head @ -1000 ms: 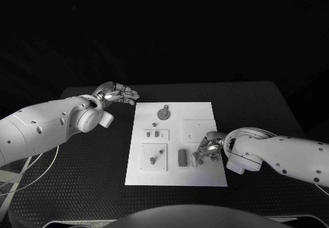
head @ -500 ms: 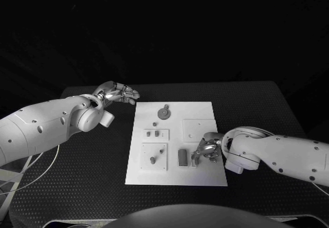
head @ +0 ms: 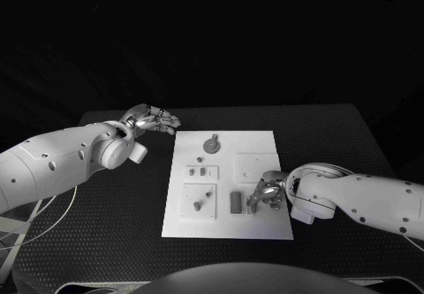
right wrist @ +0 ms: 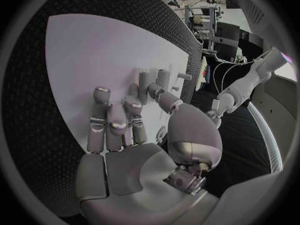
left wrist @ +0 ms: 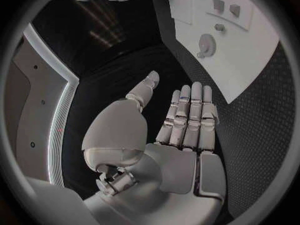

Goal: Assemble the parts on the task board

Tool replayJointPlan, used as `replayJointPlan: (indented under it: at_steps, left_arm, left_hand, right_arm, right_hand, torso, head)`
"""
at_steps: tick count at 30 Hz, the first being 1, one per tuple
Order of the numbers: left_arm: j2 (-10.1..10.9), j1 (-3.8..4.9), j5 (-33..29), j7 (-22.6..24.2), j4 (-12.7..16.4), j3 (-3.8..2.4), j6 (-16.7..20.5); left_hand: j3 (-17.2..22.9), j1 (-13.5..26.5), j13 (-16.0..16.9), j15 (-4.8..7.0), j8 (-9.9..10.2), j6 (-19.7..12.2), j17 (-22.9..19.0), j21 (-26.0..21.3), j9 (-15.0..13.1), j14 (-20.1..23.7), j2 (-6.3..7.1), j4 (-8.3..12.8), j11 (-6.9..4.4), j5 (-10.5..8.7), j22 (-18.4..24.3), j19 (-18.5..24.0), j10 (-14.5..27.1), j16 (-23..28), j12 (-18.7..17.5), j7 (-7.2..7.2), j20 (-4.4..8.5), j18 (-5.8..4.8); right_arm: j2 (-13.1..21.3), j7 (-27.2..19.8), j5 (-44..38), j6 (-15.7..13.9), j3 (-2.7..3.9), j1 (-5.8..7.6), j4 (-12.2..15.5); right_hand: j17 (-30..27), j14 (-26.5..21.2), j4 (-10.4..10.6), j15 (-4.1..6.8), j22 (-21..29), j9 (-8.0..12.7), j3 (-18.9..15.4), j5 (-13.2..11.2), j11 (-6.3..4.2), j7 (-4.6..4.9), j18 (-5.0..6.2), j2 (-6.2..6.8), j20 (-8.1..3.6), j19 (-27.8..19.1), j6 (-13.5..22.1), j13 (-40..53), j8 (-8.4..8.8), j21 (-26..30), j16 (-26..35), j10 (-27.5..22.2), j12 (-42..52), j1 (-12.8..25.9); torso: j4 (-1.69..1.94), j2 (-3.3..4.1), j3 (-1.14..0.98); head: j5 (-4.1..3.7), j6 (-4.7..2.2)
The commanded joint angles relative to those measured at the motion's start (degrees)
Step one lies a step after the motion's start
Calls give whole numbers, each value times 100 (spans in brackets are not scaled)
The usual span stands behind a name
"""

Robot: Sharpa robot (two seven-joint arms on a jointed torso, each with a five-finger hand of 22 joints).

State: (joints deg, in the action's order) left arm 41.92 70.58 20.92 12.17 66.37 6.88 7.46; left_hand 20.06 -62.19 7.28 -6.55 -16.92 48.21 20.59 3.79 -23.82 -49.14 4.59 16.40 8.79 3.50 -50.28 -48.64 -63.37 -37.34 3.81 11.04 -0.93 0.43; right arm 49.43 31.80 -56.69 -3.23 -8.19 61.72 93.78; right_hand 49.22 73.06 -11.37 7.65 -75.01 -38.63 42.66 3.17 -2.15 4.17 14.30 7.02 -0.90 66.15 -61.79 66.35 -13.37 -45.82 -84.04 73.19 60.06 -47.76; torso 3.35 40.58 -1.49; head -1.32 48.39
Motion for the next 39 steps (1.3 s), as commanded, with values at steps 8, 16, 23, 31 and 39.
replayJointPlan:
  at_steps: [8, 16, 23, 31, 39]
  left_arm:
    - [-6, 4, -26, -1, 16, -3, -88]
    - [-8, 4, -26, -5, 17, -2, -90]
    - [-4, 4, -26, -9, 18, -2, -90]
    - [-5, 4, -26, -20, 18, -2, -100]
    - [-4, 4, -25, -27, 14, -2, -106]
  left_hand:
    - [-44, 73, -11, -34, 23, -40, 14, 23, 7, 3, -4, 2, 7, -19, 8, 4, 24, 33, 19, 1, -22, 1]
    - [-45, 76, -13, -34, 23, -42, 16, 22, 7, 5, -5, 2, 8, -19, 8, 7, 27, 36, 18, 1, -23, 1]
    - [-45, 80, -14, -35, 24, -43, 18, 21, 8, 6, -7, 1, 8, -19, 9, 8, 29, 39, 17, 2, -23, 1]
    - [-44, 83, -15, -35, 24, -44, 20, 21, 8, 7, -9, 1, 9, -19, 9, 9, 30, 41, 17, 2, -23, 1]
    - [-44, 86, -16, -36, 24, -46, 23, 21, 9, 8, -9, 1, 9, -19, 10, 10, 31, 43, 16, 3, -24, 1]
  right_arm:
    - [-26, -146, 7, 319, -13, -22, 113]
    - [-37, -166, 7, 240, -14, -22, 90]
    - [-37, -187, 13, 114, -14, -22, 78]
    - [-37, -217, 82, 62, -13, -22, 74]
    - [-34, -258, 99, -22, -13, -22, 66]
  right_hand:
    - [-3, -19, -154, 26, -81, 3, 39, -39, -1, 5, 70, -193, -8, 29, -20, 4, 28, 17, 22, 6, 3, -66]
    - [-3, -21, -185, 24, -84, 1, 10, -39, -3, 3, 70, -212, 2, 26, -40, 2, 18, 18, 21, 8, 2, -16]
    - [-5, -20, -173, 26, -84, 3, 0, -39, -4, 2, 70, -215, 6, 30, -42, -1, 18, 18, 22, 9, 0, 25]
    - [-10, -18, -52, 32, -76, 13, -22, -39, -7, -1, 70, -25, 8, 47, -44, -10, 23, 27, 25, 13, -6, 193]
    - [-18, -9, 280, 42, -68, 25, 83, -39, -13, -6, 70, 268, -13, 79, -48, -20, 27, 45, 30, 21, -11, 350]
  torso:
    - [-3, 0, -1]
    - [-2, 0, 1]
    - [0, 1, 1]
    - [0, -1, 1]
    - [-3, 0, 1]
  head:
    - [18, 20]
    - [29, 16]
    - [29, 5]
    - [34, -5]
    - [38, -9]
